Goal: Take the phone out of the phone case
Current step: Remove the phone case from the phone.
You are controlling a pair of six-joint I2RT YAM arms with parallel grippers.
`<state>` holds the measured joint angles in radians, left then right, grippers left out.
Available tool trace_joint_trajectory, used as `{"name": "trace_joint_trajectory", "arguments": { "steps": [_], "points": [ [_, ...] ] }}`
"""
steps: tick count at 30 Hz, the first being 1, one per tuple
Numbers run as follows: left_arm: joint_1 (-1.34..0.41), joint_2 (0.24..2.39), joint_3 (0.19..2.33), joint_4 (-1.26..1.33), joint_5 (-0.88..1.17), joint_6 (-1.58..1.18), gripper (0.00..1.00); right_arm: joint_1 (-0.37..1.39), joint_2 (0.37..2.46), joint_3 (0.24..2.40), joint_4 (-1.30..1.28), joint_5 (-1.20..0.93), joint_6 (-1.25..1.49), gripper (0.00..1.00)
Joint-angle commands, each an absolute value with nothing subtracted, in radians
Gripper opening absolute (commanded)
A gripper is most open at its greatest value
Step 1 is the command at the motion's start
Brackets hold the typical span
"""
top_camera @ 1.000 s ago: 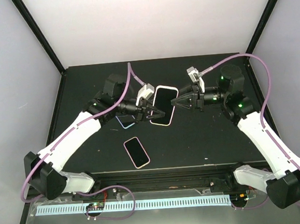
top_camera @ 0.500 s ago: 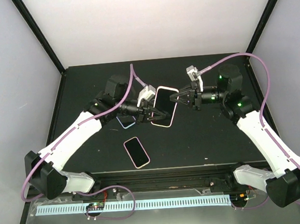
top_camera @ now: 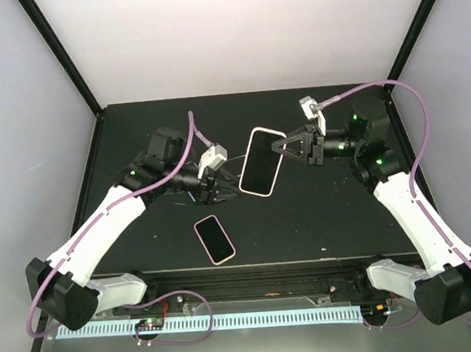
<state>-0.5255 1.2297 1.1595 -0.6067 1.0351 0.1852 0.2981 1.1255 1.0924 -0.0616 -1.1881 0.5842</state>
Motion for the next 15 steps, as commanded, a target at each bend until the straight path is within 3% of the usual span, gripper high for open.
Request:
{"name": "trace_joint_trajectory", "arguments": {
  "steps": [1,7,15],
  "points": [
    [-0.502,1.193,1.137,-0.613,1.077,0.216,0.42,0.295,1.105,1.092,0.029,-1.258,0.640,0.01],
    [-0.481,1.203,1.138,-0.578,1.138,0.176,0.36,0.295,1.098,1.080,0.051,-1.268,0.657,0.01],
    [-0.481,1.192,1.128,-0.539,1.276,0.161,0.46,0.293,1.094,1.076,0.020,-1.243,0.623,0.01]
  ]
}}
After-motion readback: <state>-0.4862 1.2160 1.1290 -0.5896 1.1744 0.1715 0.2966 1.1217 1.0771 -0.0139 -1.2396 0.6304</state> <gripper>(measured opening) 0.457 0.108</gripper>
